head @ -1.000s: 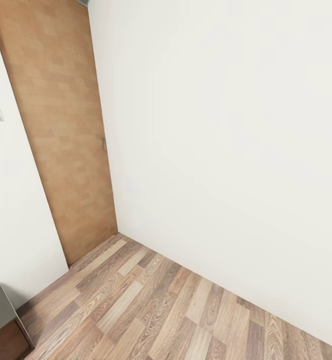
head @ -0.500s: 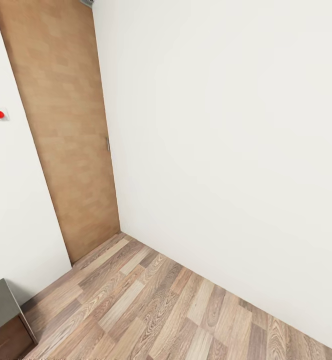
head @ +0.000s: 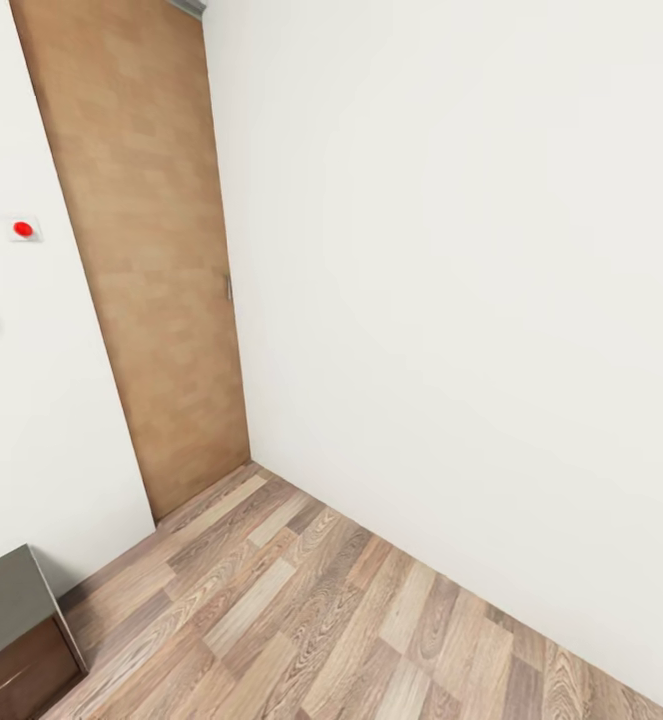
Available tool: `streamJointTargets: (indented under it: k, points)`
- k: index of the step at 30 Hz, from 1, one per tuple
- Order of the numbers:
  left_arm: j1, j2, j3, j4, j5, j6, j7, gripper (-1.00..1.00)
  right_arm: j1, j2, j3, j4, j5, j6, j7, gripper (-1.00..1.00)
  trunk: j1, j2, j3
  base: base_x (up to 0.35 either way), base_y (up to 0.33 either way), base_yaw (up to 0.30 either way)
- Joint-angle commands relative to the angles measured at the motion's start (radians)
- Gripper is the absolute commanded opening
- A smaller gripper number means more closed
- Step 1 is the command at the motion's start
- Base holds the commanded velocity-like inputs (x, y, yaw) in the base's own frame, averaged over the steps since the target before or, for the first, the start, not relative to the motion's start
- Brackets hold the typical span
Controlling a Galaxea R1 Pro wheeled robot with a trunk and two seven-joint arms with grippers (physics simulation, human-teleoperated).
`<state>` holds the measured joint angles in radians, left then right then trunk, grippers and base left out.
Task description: In the bedroom, move the book from the bed onto either nightstand, and place the two sandals side by side next to the bed.
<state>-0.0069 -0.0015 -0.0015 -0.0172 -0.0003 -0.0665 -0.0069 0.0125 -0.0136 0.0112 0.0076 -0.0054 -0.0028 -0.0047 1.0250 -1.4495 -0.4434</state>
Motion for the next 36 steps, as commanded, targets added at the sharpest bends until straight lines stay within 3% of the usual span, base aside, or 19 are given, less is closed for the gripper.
streamJointTargets:
  k: [1,36]
  points:
    - [-0.001,0.000,0.000,0.001,0.000,-0.003,-0.001,1.00,0.000,0.000,0.001,0.000,-0.001,0.000,0.000,1.00,0.000,0.000,-0.001,0.000,-0.031,0.025]
    - [-0.001,-0.001,0.000,0.000,0.000,-0.004,-0.001,1.00,0.000,0.001,0.001,0.000,-0.001,0.000,-0.001,1.00,0.000,0.000,-0.001,0.016,-0.025,0.070]
